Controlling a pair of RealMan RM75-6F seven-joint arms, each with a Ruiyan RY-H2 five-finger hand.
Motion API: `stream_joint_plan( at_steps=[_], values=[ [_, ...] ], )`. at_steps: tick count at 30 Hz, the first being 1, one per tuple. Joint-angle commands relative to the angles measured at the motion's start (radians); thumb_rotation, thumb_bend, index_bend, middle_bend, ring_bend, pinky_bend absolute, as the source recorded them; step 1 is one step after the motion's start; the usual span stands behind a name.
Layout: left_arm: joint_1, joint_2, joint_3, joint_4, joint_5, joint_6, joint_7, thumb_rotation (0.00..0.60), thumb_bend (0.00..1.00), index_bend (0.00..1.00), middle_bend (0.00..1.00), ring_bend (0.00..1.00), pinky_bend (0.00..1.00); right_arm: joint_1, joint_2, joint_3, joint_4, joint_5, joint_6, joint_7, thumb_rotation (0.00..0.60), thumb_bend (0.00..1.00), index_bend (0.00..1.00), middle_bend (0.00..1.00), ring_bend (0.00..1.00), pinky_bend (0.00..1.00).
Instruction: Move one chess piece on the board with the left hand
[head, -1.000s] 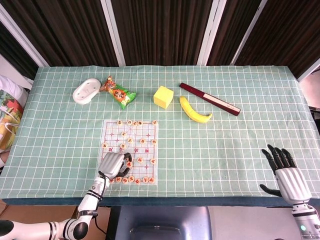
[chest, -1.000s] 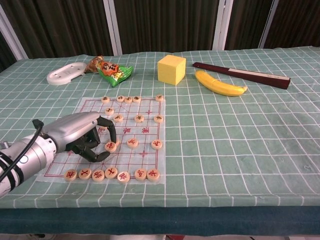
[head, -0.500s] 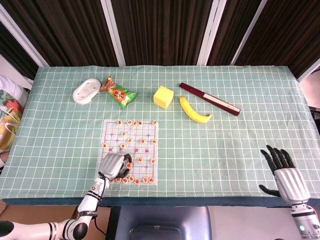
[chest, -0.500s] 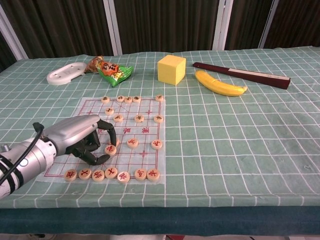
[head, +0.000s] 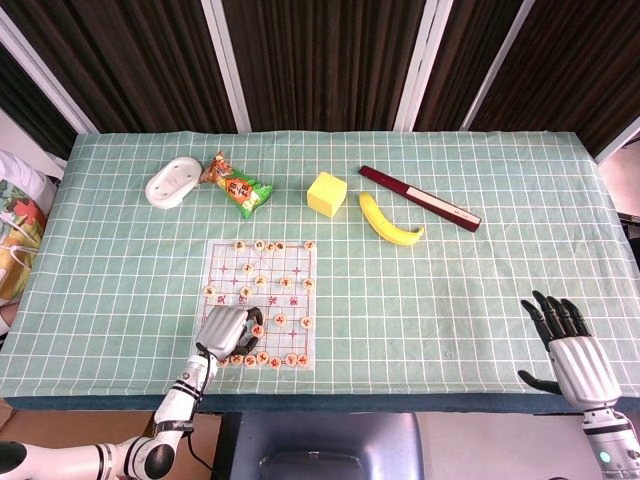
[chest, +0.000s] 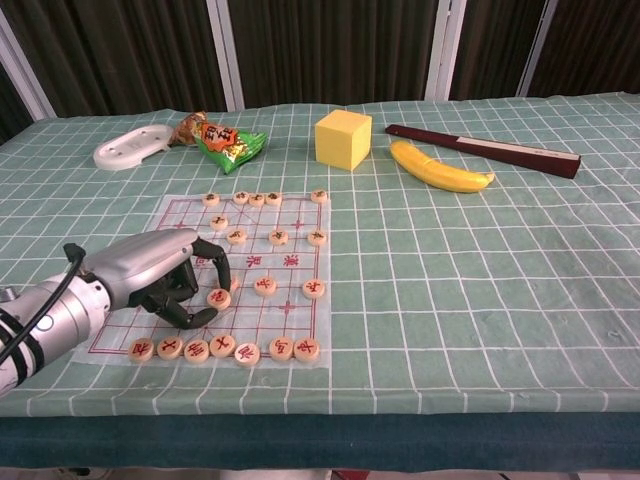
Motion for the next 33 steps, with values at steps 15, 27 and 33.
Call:
stream_joint_plan(
  at_steps=[15, 27, 33],
  values=[
    [0.003, -0.014, 0.003, 0.010, 0.010, -0.003, -0.011, 0.600, 0.35, 0.56, 1.00, 1.00, 1.00, 0.001, -0.004, 0.000, 0.002, 0.000, -0.002, -0.004, 0.600, 0.19, 0.00, 0.00, 0.00, 0.00],
    [0.010, 0.003, 0.001, 0.001, 0.009, 0.001, -0.012, 0.600, 0.35, 0.57, 1.00, 1.00, 1.00, 0.002, -0.003, -0.003, 0.003, -0.004, -0.004, -0.002, 0.600, 0.19, 0.00, 0.00, 0.00, 0.00],
    [0.015, 0.017, 0.004, 0.001, 0.004, -0.005, -0.014, 0.600, 0.35, 0.57, 1.00, 1.00, 1.00, 0.001, -0.002, -0.004, 0.003, -0.007, -0.002, 0.000, 0.600, 0.19, 0.00, 0.00, 0.00, 0.00]
  ],
)
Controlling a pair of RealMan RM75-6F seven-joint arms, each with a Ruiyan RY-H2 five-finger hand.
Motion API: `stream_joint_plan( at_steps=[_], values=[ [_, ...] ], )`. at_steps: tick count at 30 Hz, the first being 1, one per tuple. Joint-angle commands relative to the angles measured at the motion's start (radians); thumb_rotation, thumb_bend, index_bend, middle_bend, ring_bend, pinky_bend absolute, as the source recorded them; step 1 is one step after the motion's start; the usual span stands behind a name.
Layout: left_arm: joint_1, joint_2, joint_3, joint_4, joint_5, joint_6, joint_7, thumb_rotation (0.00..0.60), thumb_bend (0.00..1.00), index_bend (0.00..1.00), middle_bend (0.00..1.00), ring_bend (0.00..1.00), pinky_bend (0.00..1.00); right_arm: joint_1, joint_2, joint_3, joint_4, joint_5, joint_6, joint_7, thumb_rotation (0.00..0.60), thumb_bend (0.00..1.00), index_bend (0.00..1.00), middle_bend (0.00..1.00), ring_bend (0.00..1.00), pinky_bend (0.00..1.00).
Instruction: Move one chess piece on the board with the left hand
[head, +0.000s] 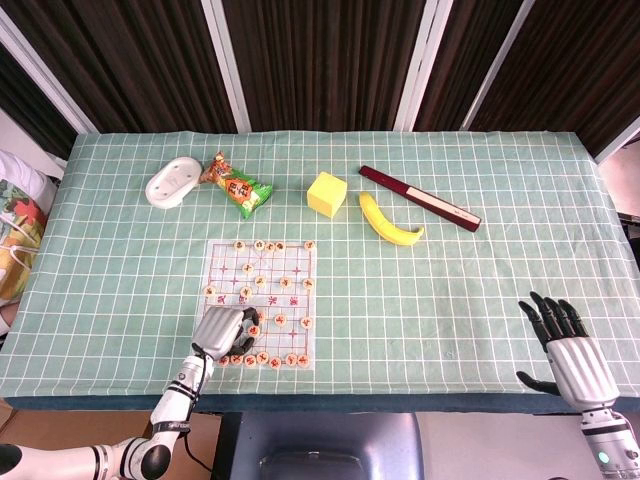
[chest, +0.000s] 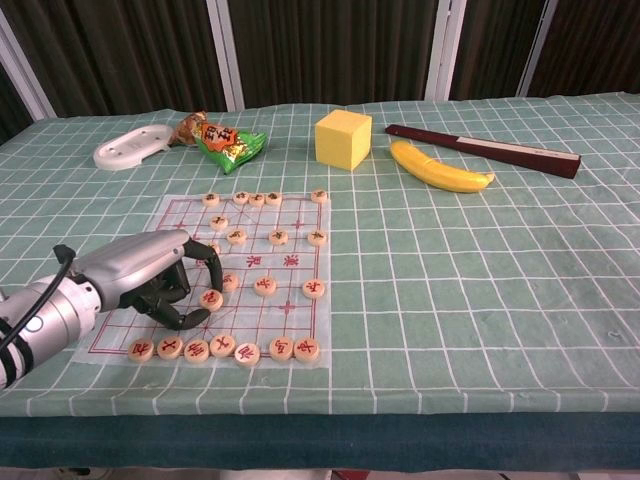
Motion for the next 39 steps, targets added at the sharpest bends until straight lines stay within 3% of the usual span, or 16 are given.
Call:
stream_joint_plan(
  at_steps=[1, 18, 25, 29, 34, 39],
  values=[
    [0.002, 0.004, 0.001, 0.003, -0.003, -0.004, -0.003, 0.600, 0.35, 0.57, 1.00, 1.00, 1.00, 0.000, 0.000, -0.001, 0.000, 0.000, -0.001, 0.000, 0.600, 0.19, 0.00, 0.00, 0.00, 0.00],
    [0.007, 0.014, 0.006, -0.002, 0.011, -0.006, -0.017, 0.600, 0.35, 0.45, 1.00, 1.00, 1.00, 0.002, 0.000, -0.003, -0.001, -0.002, -0.004, 0.002, 0.600, 0.19, 0.00, 0.00, 0.00, 0.00],
    [0.007, 0.013, 0.004, -0.003, 0.003, -0.008, -0.012, 0.600, 0.35, 0.31, 1.00, 1.00, 1.00, 0.001, 0.000, -0.001, 0.000, -0.003, 0.001, 0.008, 0.600, 0.19, 0.00, 0.00, 0.00, 0.00],
    [0.007, 0.020, 0.003, -0.015, 0.010, -0.004, -0.014, 0.600, 0.35, 0.28, 1.00, 1.00, 1.00, 0.001, 0.000, 0.000, 0.001, -0.001, 0.000, 0.009, 0.600, 0.19, 0.00, 0.00, 0.00, 0.00],
    [0.028, 0.074, 0.007, -0.095, 0.081, 0.052, -0.044, 0.600, 0.35, 0.28, 1.00, 1.00, 1.00, 0.000, 0.002, -0.001, 0.001, -0.002, 0.001, 0.009, 0.600, 0.19, 0.00, 0.00, 0.00, 0.00],
    [0.084, 0.187, 0.032, -0.207, 0.243, 0.198, -0.088, 0.600, 0.35, 0.28, 1.00, 1.00, 1.00, -0.001, 0.004, 0.000, 0.001, 0.001, 0.002, 0.005, 0.600, 0.19, 0.00, 0.00, 0.00, 0.00]
  ],
)
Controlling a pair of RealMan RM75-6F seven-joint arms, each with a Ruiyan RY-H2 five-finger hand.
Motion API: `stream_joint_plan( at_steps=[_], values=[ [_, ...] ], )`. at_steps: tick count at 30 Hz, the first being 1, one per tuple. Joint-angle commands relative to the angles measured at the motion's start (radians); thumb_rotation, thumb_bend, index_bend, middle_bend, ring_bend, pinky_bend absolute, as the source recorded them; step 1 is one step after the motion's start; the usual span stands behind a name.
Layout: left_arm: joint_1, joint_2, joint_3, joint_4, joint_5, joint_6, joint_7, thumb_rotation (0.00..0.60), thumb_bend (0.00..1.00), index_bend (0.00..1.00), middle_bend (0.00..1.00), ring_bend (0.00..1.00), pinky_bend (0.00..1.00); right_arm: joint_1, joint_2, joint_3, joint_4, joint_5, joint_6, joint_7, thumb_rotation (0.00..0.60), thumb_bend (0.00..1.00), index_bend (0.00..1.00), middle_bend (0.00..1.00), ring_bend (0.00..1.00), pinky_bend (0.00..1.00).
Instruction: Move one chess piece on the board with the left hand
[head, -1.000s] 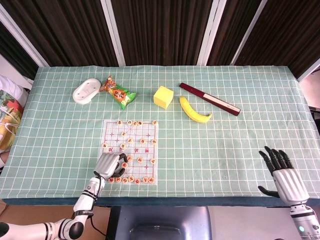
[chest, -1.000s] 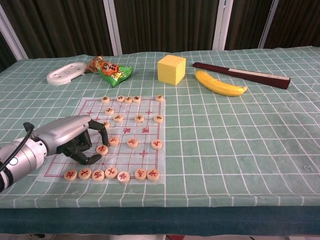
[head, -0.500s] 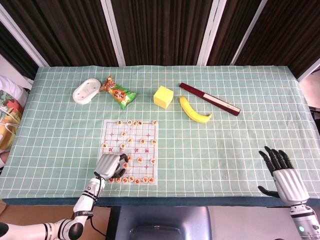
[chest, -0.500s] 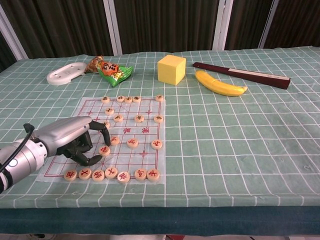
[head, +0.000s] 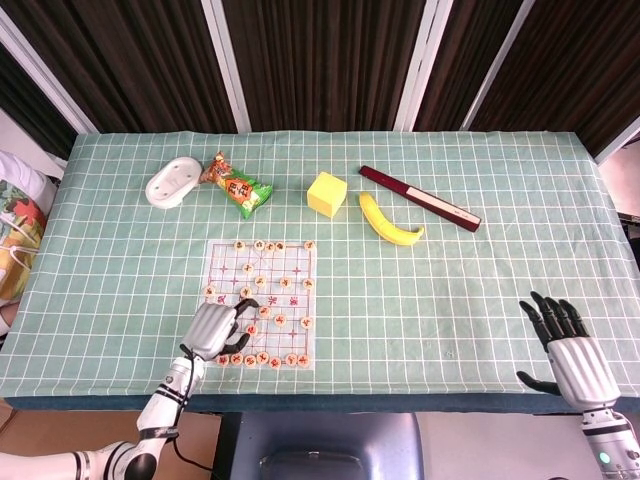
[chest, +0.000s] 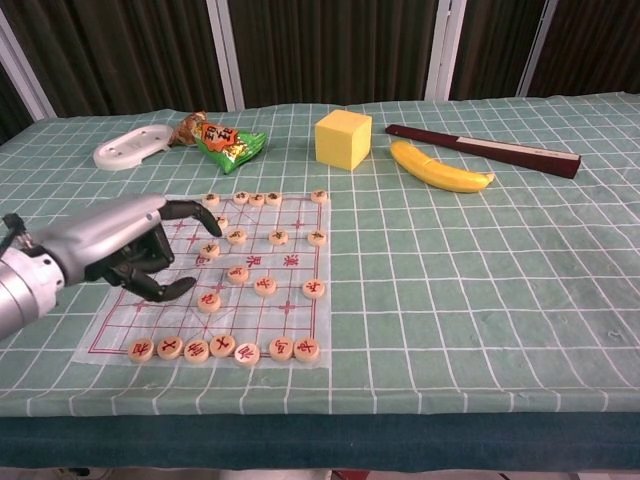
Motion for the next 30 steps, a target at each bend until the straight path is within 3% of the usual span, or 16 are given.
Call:
stream_joint_plan(
  at_steps=[1, 6, 7, 8, 9, 12, 14, 16, 19, 30],
  values=[
    [0.064, 0.116, 0.031, -0.099, 0.157, 0.145, -0.058, 0.600, 0.35, 0.27, 1.00, 1.00, 1.00, -0.002, 0.001, 0.000, 0.000, 0.000, 0.003, -0.003, 0.600, 0.19, 0.00, 0.00, 0.00, 0.00],
    [0.186, 0.253, 0.128, -0.120, 0.341, 0.340, -0.188, 0.600, 0.34, 0.26, 1.00, 1.00, 1.00, -0.009, 0.002, 0.001, -0.005, -0.001, 0.017, -0.012, 0.600, 0.19, 0.00, 0.00, 0.00, 0.00],
    [0.216, 0.284, 0.159, -0.109, 0.367, 0.370, -0.234, 0.600, 0.34, 0.25, 0.95, 0.97, 0.99, -0.011, 0.001, 0.001, -0.006, -0.001, 0.020, -0.016, 0.600, 0.19, 0.00, 0.00, 0.00, 0.00],
    [0.237, 0.306, 0.183, -0.095, 0.383, 0.385, -0.266, 0.600, 0.34, 0.24, 0.87, 0.90, 0.94, -0.012, 0.001, 0.000, -0.006, -0.001, 0.022, -0.017, 0.600, 0.19, 0.00, 0.00, 0.00, 0.00],
    [0.257, 0.328, 0.204, -0.079, 0.388, 0.395, -0.289, 0.600, 0.34, 0.22, 0.72, 0.75, 0.83, -0.013, 0.001, 0.000, -0.007, -0.002, 0.023, -0.018, 0.600, 0.19, 0.00, 0.00, 0.00, 0.00],
    [0.336, 0.380, 0.267, -0.017, 0.391, 0.439, -0.302, 0.600, 0.34, 0.11, 0.29, 0.26, 0.41, -0.016, 0.000, -0.001, -0.011, -0.003, 0.026, -0.026, 0.600, 0.19, 0.00, 0.00, 0.00, 0.00],
    [0.389, 0.368, 0.266, 0.042, 0.385, 0.500, -0.321, 0.600, 0.35, 0.03, 0.10, 0.07, 0.23, -0.018, 0.001, 0.000, -0.016, 0.000, 0.027, -0.029, 0.600, 0.19, 0.00, 0.00, 0.00, 0.00],
    [0.414, 0.368, 0.260, 0.075, 0.412, 0.550, -0.309, 0.600, 0.36, 0.00, 0.03, 0.01, 0.17, -0.020, 0.001, 0.003, -0.016, 0.004, 0.030, -0.039, 0.600, 0.19, 0.00, 0.00, 0.00, 0.00],
    [0.433, 0.364, 0.244, 0.103, 0.446, 0.603, -0.354, 0.600, 0.36, 0.00, 0.00, 0.00, 0.15, -0.022, -0.003, 0.005, -0.018, 0.002, 0.038, -0.045, 0.600, 0.19, 0.00, 0.00, 0.00, 0.00],
    [0.450, 0.379, 0.217, 0.099, 0.437, 0.555, -0.349, 0.600, 0.36, 0.00, 0.00, 0.00, 0.15, -0.021, -0.001, -0.003, -0.018, -0.009, 0.029, -0.051, 0.600, 0.19, 0.00, 0.00, 0.00, 0.00]
  ],
)
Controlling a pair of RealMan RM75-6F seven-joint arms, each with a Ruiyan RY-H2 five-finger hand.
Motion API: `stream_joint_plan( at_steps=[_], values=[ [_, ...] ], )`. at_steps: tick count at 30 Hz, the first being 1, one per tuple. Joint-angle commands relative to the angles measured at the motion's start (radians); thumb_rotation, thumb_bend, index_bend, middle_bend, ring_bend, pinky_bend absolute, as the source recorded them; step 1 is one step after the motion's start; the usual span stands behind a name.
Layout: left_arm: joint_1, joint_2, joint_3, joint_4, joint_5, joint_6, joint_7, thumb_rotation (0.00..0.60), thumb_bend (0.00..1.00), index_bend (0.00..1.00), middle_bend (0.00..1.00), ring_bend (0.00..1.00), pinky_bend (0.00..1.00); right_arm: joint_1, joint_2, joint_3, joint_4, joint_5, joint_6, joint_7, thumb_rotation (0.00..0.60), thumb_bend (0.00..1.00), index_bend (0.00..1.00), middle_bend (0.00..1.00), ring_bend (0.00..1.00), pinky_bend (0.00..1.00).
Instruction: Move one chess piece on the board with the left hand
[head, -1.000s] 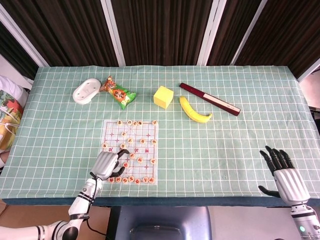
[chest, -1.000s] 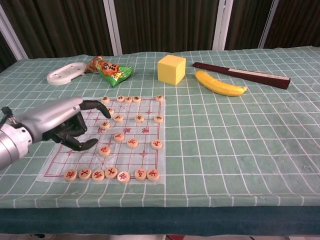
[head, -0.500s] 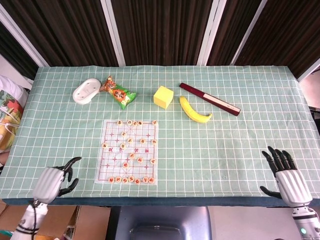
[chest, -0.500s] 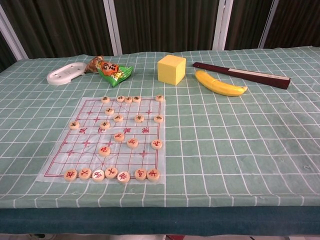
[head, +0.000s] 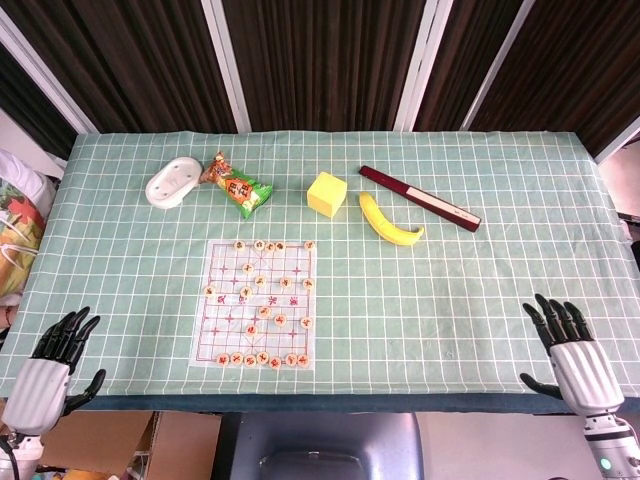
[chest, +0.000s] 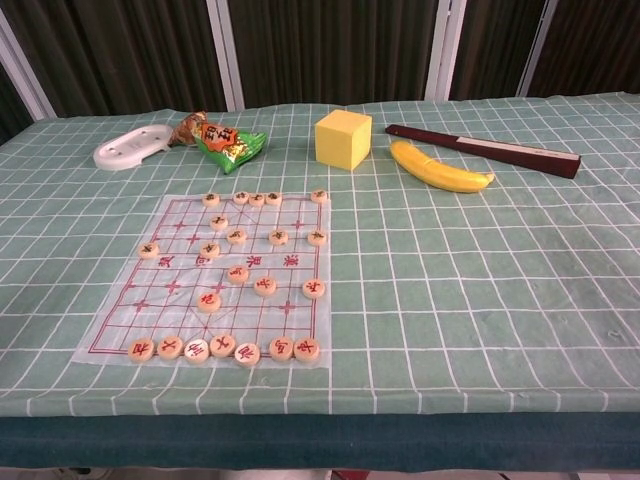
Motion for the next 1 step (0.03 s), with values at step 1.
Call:
stream_joint_plan(
  at_steps=[1],
  values=[
    [0.004, 0.004, -0.005, -0.005, 0.000, -0.013, 0.008, 0.600, 0.36, 0.00, 0.00, 0.00, 0.15, -0.001, 0.001, 0.001, 0.000, 0.000, 0.002, 0.002, 0.600, 0.19, 0.00, 0.00, 0.00, 0.00]
  ],
)
